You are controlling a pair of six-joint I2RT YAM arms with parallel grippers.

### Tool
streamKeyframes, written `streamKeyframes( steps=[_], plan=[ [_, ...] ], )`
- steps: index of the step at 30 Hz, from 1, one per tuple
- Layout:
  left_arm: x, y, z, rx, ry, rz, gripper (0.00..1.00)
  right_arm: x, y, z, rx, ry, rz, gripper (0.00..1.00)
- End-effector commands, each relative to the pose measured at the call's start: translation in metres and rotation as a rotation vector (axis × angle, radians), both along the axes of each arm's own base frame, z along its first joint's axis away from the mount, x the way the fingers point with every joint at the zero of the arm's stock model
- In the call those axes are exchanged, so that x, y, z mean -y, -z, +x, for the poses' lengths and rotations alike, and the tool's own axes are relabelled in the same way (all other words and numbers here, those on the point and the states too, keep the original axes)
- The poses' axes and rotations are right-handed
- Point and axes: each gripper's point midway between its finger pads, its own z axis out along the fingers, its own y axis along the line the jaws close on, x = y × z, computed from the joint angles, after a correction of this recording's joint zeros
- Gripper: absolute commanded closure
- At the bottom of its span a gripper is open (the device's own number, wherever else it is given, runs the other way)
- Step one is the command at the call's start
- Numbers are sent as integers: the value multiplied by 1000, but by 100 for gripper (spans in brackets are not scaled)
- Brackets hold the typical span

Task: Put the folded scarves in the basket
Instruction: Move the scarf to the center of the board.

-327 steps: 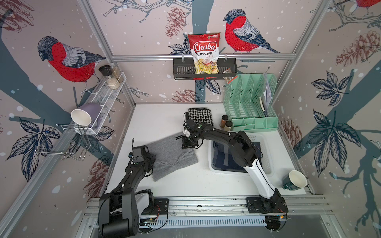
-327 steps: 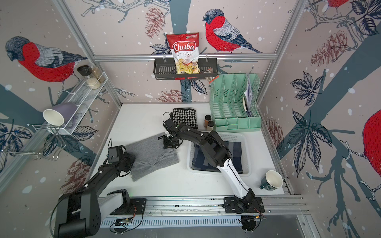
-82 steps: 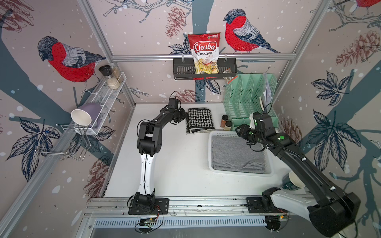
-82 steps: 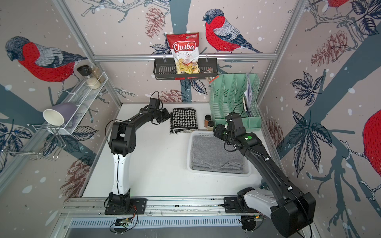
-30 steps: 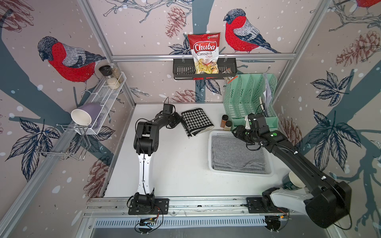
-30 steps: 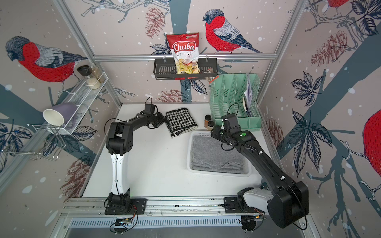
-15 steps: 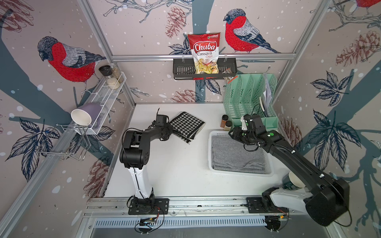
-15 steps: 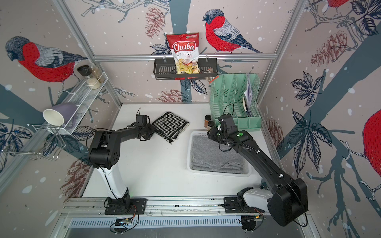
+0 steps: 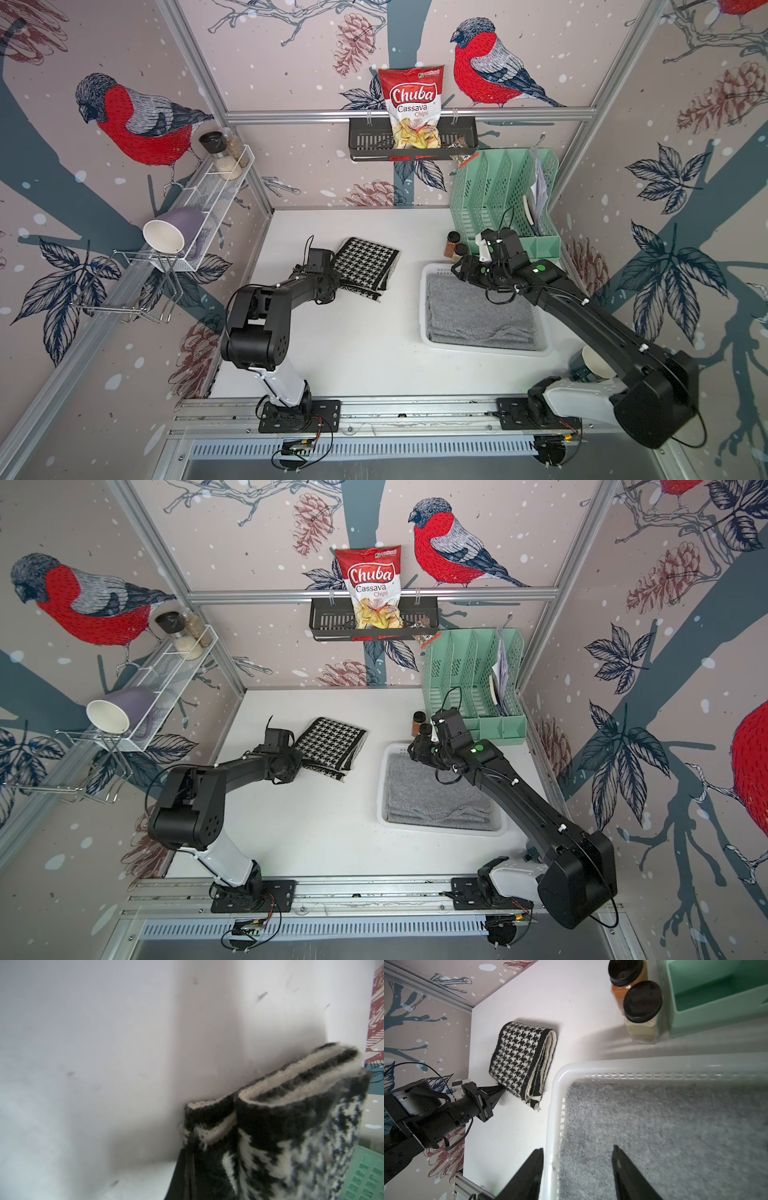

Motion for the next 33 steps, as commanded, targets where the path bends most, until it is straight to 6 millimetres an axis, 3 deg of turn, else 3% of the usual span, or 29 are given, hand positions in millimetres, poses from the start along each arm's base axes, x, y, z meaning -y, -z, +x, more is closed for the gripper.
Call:
streamKeyframes(
  steps=[1,7,17,21,28,29,33],
  plan=[
    [-9,9,-32,-90,-40,25,100,-12,1,-5,-10,-56,-5,41],
    [-12,11,-77,-123,-90,15,100,-41,4,-12,-20,-129,-12,41],
    [-4,6,-148,-123,-224,0,100,-112,16,-30,-54,-249,-24,41],
    [3,7,-165,-120,-239,-17,100,-134,24,-34,-81,-281,-19,40],
    [21,-11,-167,-82,-150,-8,100,-165,38,-38,-115,-330,-50,39],
    [22,-15,-168,-79,-133,3,97,-168,40,-38,-118,-335,-52,39],
    [30,-27,-172,-60,-84,4,64,-181,48,-37,-134,-348,-57,38]
  ],
)
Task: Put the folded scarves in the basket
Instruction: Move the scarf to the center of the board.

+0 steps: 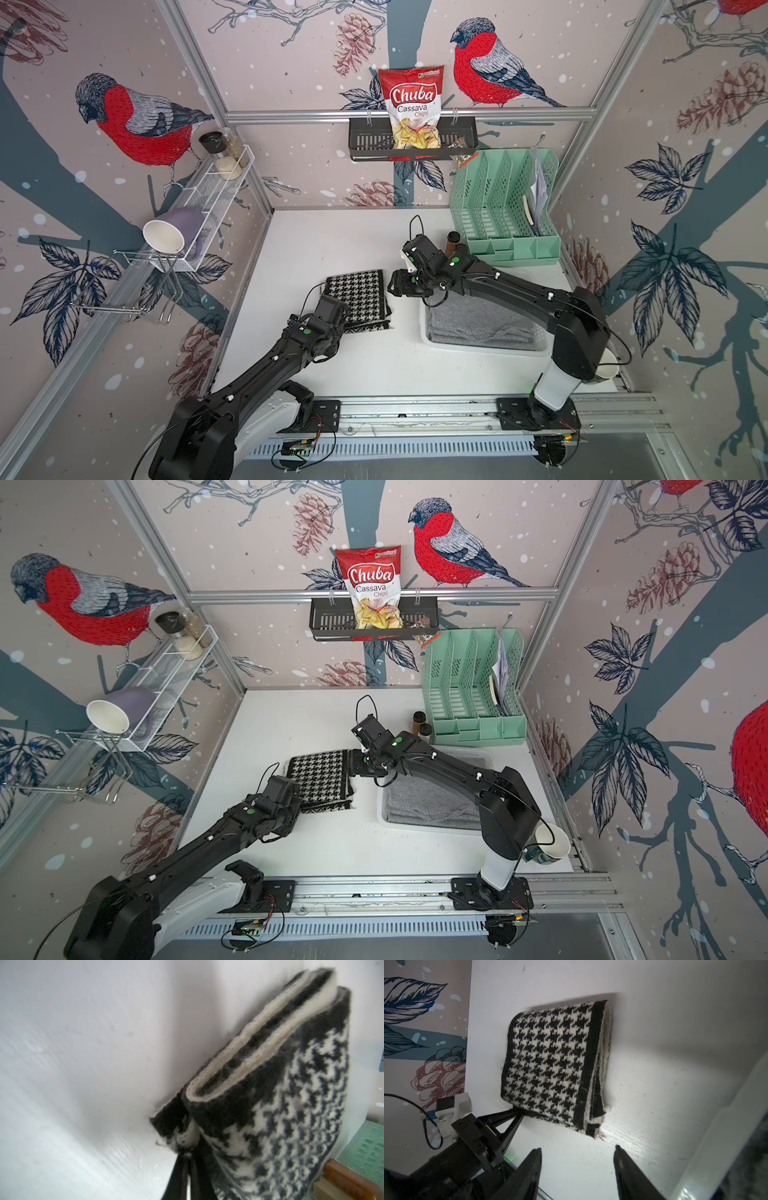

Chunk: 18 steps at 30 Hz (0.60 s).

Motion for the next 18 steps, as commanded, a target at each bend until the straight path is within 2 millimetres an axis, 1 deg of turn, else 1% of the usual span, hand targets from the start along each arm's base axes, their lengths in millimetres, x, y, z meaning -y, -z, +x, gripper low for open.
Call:
streamKeyframes(
  steps=[1,4,5,7,9,12,13,14,16,17,18],
  plan=[
    [-2,-5,-12,-9,37,40,59,-13,4,1,-8,-12,2,37],
    [2,-13,-16,22,56,30,46,-20,10,3,-19,-17,-8,35],
    [3,-17,-17,33,63,26,44,-23,12,4,-23,-20,-9,34],
    [6,-26,-18,52,78,22,41,-26,15,6,-28,-22,-15,32],
    [5,-42,-15,81,110,47,38,-30,17,9,-32,-23,-16,32],
    [-1,-74,2,156,178,156,30,-35,22,13,-44,-23,-31,31],
    [-3,-86,12,182,224,196,29,-37,23,15,-48,-24,-34,32],
    [-6,-92,23,191,266,213,29,-38,26,16,-52,-22,-40,32],
    [-7,-97,44,230,361,145,30,-40,32,19,-64,-12,-43,31],
    [-15,-97,52,244,376,99,31,-41,35,19,-72,-6,-41,31],
    [-29,-96,56,235,364,82,31,-43,37,20,-77,-1,-37,31]
  ],
)
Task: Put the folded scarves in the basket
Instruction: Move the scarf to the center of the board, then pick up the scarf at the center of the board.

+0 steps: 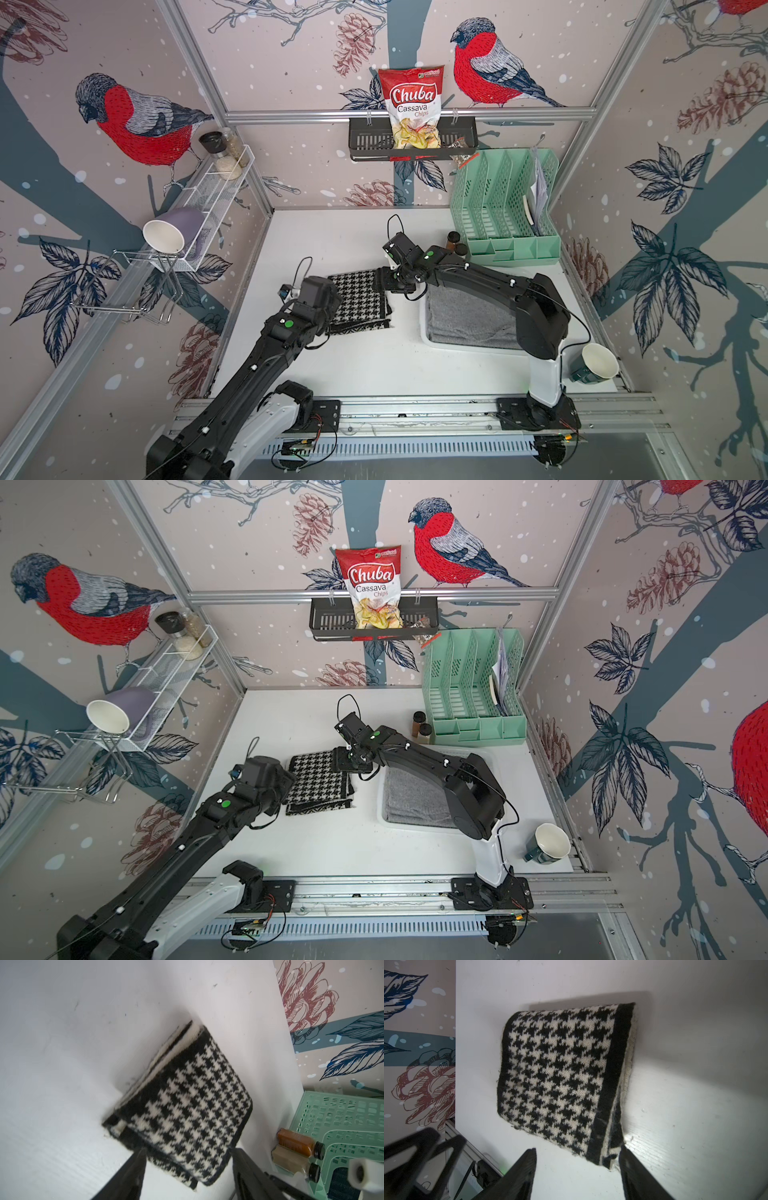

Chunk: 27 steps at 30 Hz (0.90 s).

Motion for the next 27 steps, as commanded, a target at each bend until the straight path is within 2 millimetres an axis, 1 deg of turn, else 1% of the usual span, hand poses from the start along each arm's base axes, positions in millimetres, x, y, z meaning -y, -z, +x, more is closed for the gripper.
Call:
streamKeyframes(
  steps=[1,3,4,5,7,9,12,14,16,18,23,27],
  plan=[
    [-13,-6,16,25,215,10,31,-2,8,1,-35,23,-4,31],
    [-31,-7,22,-2,228,85,31,-3,14,2,-47,37,-13,31],
    [-33,-5,25,-14,247,106,32,-3,18,3,-52,44,-18,31],
    [-33,0,29,-33,279,124,32,-3,21,5,-58,52,-23,31],
    [-33,19,32,-90,305,123,33,-2,29,8,-71,62,-27,31],
    [-24,39,37,-110,353,68,35,-2,39,11,-86,71,-32,32],
    [-14,57,41,-108,385,-24,35,-3,52,12,-113,68,-29,32],
    [-18,68,42,-142,378,-13,34,-6,58,13,-125,60,-23,31],
    [-18,75,44,-143,384,-11,34,-8,65,11,-138,51,-20,31],
    [-13,79,45,-134,398,-34,34,-11,72,9,-158,43,-15,32],
    [-10,92,38,-153,399,-59,37,-12,89,6,-188,42,-31,38],
    [-9,101,33,-166,399,-72,40,-15,95,4,-201,41,-28,40]
  ],
)
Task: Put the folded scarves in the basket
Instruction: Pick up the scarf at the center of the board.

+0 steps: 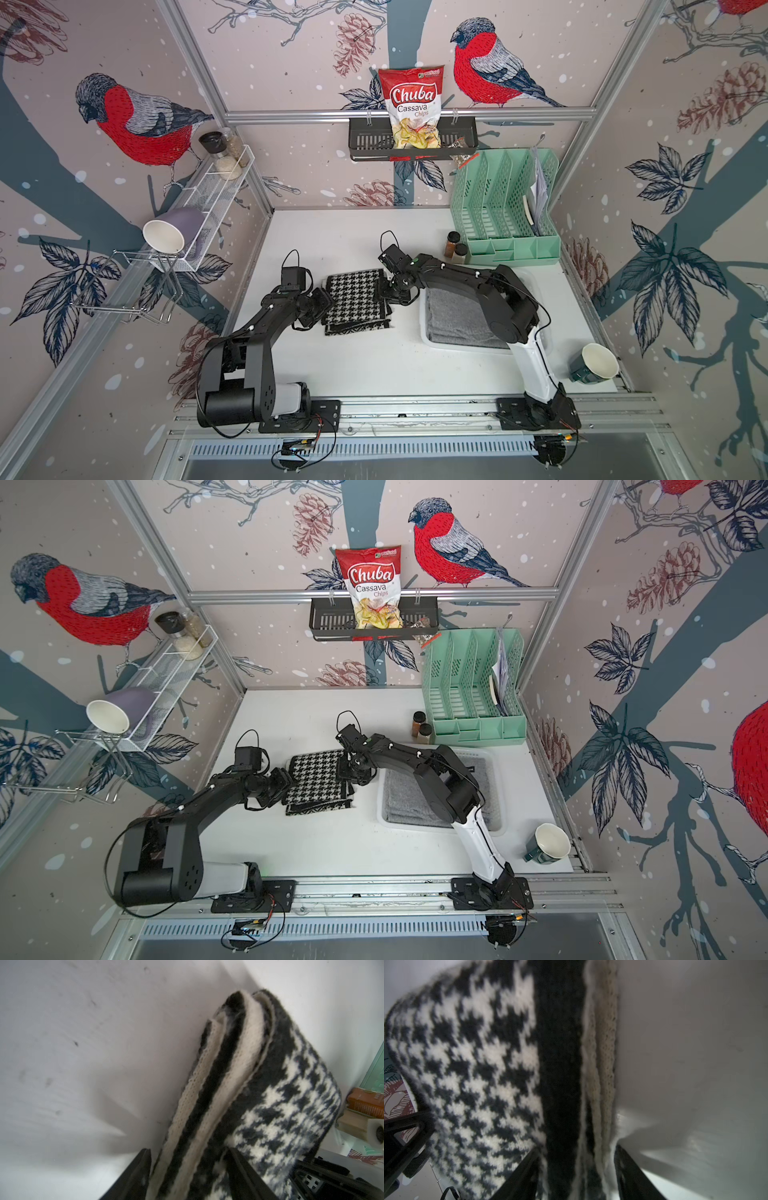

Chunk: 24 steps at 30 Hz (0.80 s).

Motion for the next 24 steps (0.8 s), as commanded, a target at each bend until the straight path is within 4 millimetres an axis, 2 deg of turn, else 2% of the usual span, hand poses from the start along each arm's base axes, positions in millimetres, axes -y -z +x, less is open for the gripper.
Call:
streamKeyframes(
  steps=[1,9,15,21,24],
  plan=[
    [5,4,2,19,10,-32,40,-6,5,-3,-19,-7,20,41],
    [17,18,-6,8,-1,-120,46,-9,19,-11,-67,-11,35,49],
    [19,12,-8,35,-17,-140,68,-11,15,-9,-64,-3,47,67],
    [25,-2,-6,71,-10,-157,100,-17,0,-4,-38,11,81,91],
    [24,-4,-8,63,-20,-150,100,-18,-7,-4,-28,14,86,100]
  ],
)
